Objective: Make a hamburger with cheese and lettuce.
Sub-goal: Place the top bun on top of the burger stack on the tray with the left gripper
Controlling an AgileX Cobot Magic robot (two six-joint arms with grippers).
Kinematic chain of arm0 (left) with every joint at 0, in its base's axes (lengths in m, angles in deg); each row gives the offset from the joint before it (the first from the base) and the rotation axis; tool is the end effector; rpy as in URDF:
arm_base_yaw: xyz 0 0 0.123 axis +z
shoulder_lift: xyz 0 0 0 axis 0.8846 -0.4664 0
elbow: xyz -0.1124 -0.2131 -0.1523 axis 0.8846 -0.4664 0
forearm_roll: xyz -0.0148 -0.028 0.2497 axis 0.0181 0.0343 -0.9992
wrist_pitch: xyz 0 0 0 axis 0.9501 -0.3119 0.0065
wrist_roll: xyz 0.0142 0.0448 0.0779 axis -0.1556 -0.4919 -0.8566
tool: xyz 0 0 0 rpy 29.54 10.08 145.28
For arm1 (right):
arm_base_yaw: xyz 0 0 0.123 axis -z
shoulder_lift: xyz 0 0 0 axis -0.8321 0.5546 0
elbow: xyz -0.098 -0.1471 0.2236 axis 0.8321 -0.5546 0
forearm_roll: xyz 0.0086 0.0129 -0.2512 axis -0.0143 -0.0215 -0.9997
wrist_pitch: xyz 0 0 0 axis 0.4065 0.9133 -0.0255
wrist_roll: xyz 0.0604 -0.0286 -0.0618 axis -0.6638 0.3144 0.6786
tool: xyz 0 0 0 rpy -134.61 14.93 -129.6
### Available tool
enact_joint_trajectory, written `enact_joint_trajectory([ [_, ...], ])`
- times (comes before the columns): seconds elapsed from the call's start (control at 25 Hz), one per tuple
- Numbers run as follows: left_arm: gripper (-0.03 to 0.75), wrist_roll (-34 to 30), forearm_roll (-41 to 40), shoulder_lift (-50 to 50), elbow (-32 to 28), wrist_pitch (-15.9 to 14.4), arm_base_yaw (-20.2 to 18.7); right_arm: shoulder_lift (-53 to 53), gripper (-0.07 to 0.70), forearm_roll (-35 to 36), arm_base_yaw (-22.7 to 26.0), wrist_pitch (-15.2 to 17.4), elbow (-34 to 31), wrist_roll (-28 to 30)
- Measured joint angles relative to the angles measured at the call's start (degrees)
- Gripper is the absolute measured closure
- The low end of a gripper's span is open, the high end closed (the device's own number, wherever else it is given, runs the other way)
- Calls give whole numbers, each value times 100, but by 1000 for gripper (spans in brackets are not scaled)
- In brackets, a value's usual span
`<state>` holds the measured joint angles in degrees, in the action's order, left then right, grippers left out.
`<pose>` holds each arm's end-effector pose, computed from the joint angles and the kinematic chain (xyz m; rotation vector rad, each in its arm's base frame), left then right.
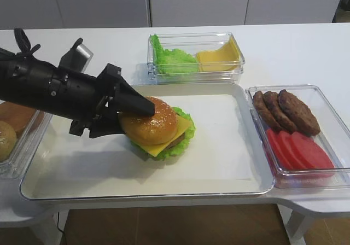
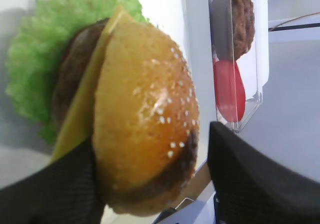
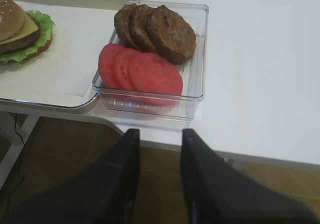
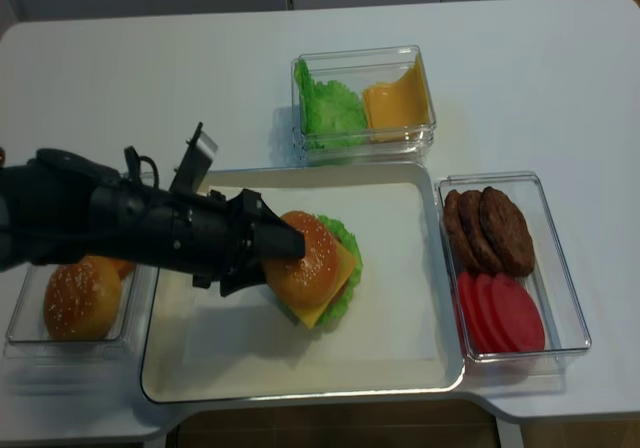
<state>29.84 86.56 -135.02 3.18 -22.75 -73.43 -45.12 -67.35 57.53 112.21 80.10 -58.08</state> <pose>0.2782 -0.1301 0.2125 0.0298 2.5741 -1.4594 -0.0096 0.0186 0.2679 -0.1694 2.0863 0.1617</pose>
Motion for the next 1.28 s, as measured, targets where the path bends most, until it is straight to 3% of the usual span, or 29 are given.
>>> enact_joint_trajectory([
  [1.0, 272, -41, 255, -4, 0, 482, -90, 0, 416, 0, 0, 0, 0, 0],
  [1.28, 207, -153, 244, -4, 0, 484, -90, 0, 416, 0, 0, 0, 0, -11],
])
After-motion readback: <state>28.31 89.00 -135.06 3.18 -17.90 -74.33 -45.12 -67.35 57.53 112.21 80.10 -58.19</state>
